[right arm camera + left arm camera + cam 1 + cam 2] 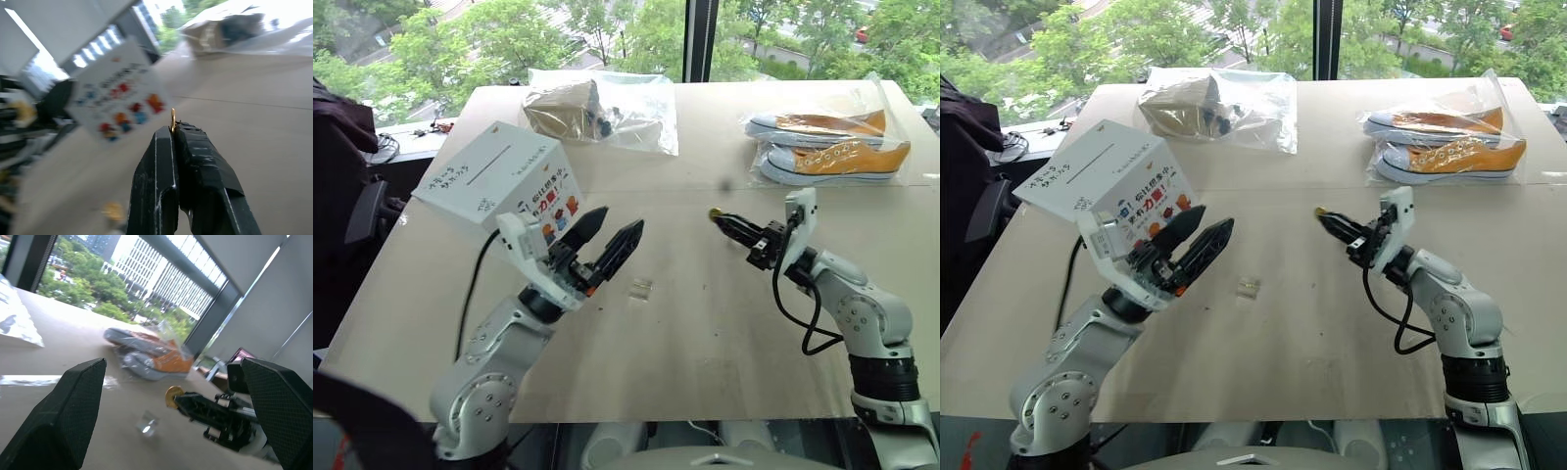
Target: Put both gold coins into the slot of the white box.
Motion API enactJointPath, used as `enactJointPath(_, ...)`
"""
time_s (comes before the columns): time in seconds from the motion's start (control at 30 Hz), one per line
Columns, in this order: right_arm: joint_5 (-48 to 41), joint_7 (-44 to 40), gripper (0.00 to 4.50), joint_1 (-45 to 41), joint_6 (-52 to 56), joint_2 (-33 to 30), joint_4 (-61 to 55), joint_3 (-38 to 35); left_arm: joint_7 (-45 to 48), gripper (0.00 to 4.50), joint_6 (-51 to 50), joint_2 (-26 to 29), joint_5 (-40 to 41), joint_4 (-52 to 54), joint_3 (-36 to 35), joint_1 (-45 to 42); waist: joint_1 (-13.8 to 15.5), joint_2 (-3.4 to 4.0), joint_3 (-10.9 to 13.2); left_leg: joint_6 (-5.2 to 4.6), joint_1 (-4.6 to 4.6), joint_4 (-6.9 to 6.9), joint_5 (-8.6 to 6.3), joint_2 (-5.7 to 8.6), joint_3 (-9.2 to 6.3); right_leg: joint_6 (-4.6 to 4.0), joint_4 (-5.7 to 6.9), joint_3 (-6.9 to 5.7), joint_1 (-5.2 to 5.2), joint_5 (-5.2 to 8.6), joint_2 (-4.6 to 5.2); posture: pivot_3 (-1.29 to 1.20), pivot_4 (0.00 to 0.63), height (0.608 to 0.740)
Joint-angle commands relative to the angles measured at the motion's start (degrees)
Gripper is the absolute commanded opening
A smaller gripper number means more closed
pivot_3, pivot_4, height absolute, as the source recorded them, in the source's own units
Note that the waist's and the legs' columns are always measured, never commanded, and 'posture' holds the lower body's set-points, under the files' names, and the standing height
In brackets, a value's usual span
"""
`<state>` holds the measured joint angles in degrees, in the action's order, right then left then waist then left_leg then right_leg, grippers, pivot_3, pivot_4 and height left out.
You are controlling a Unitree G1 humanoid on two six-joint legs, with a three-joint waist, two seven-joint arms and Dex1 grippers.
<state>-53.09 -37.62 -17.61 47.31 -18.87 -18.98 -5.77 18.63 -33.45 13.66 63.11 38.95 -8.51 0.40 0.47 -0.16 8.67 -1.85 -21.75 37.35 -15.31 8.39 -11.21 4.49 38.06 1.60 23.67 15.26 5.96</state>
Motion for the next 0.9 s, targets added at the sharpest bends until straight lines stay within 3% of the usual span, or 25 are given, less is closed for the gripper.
enactJointPath(0.03, -9.3, -1.1, 0.08, -0.9, 4.9, -0.3, -5.5, 0.5, 3.6, 4.5, -1.6, 0.3, 9.7, -0.8, 0.5, 1.2, -0.1, 0.0, 0.0, 0.0, 0.0, 0.0, 0.0, 0.0, 0.0, 0.0, 0.01, 0.01, 0.0, 0.0, 0.0, 0.0, 0.15, 0.736)
enactJointPath(0.33, -16.7, 0.6, 0.08, -2.2, 7.6, 0.0, -7.5, 2.6, 6.6, 4.5, -4.6, 2.4, 18.1, -1.5, 3.7, 2.7, -0.1, 0.0, 0.0, 0.0, 0.01, 0.02, 0.0, 0.0, 0.03, -0.02, 0.01, 0.02, 0.0, -0.03, 0.0, 0.0, 0.15, 0.736)
enactJointPath(0.4, -17.9, 1.4, 0.0, -2.4, 7.8, 0.2, -7.6, 2.8, 6.9, 4.09, -4.6, 2.6, 18.7, -1.6, 4.1, 2.8, 0.0, 0.0, 0.0, 0.0, 0.0, 0.02, 0.0, 0.0, 0.02, -0.02, 0.01, 0.01, 0.0, -0.03, 0.0, 0.0, 0.15, 0.736)
enactJointPath(0.47, -18.9, 2.1, 0.0, -2.7, 7.9, 0.4, -7.6, 3.0, 7.2, 3.38, -4.5, 3.0, 18.8, -1.7, 4.2, 2.7, 0.0, 0.0, 0.0, 0.0, 0.0, 0.02, 0.0, 0.0, 0.01, -0.02, 0.01, 0.0, 0.0, -0.03, 0.0, 0.0, 0.15, 0.736)
enactJointPath(0.7, -20.6, 3.1, 0.0, -3.7, 8.0, 0.0, -7.5, 4.1, 7.3, 0.06, -4.5, 4.1, 18.2, -2.1, 5.1, 2.4, 0.0, 0.0, 0.0, 0.0, 0.01, 0.02, 0.0, 0.0, 0.02, -0.02, 0.01, 0.02, 0.01, -0.03, 0.0, 0.0, 0.15, 0.736)
enactJointPath(0.9, -20.7, 2.8, 0.0, -4.0, 7.7, -0.5, -7.5, 4.4, 7.2, 0.06, -4.1, 4.4, 17.7, -2.1, 5.8, 2.4, 0.0, 0.0, 0.0, 0.0, 0.0, 0.02, 0.0, 0.0, 0.02, -0.02, -0.01, 0.02, 0.01, -0.03, 0.0, 0.0, 0.15, 0.736)
